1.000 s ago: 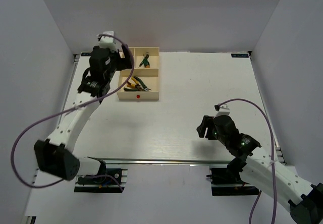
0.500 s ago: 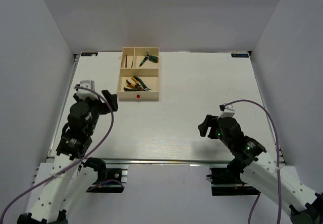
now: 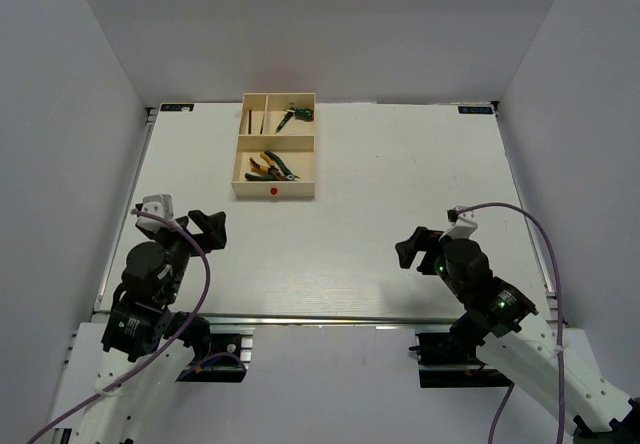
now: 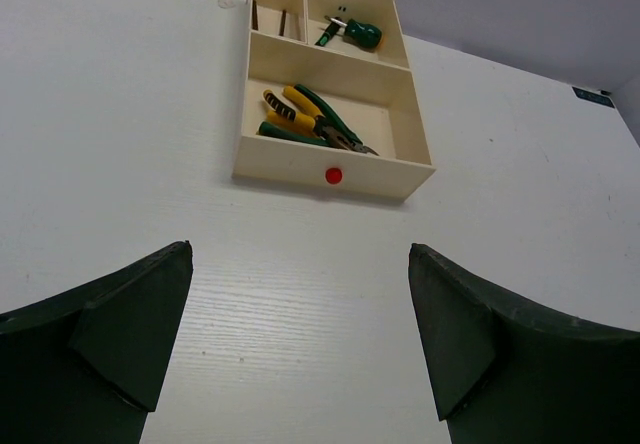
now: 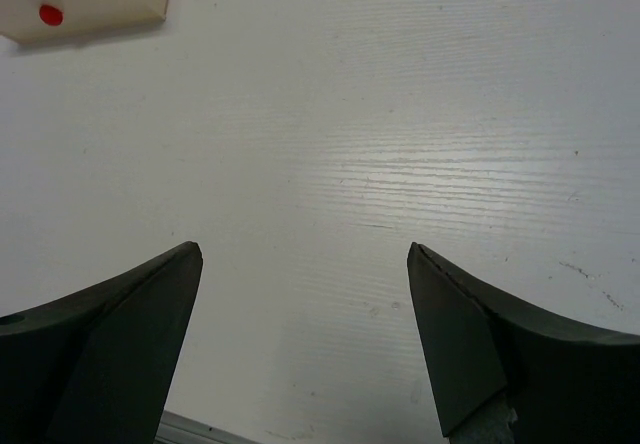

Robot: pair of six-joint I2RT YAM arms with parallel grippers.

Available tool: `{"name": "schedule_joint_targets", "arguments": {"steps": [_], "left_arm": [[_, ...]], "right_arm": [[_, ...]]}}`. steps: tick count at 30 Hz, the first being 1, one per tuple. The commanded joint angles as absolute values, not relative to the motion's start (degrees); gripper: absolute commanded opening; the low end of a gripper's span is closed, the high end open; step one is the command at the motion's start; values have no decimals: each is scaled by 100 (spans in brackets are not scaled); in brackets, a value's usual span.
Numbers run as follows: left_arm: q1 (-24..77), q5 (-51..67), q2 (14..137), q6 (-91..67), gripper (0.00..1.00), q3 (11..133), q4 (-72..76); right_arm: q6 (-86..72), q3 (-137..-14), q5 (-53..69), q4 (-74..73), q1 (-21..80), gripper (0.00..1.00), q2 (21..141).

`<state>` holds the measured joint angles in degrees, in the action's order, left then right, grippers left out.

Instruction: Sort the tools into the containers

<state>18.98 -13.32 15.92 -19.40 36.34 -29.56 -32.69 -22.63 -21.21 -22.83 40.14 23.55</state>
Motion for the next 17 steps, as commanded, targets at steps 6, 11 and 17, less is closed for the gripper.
{"name": "schedule_joint_targets", "arguments": {"steps": [6, 11, 17], "left_arm": [[1916, -1635, 1767, -2004, 98, 3604, -3006], [1916, -1608, 1863, -2013, 98, 3595, -2997], [1916, -1626, 1951, -2013, 98, 3577, -2953]], "right_arm": [[-3375, -1758, -2347, -1890, 4008, 89, 1847], [-3445, -1643, -2364, -1854, 4008, 89, 1652], [-3401, -1687, -2382, -1837, 4008, 89, 1731]]}}
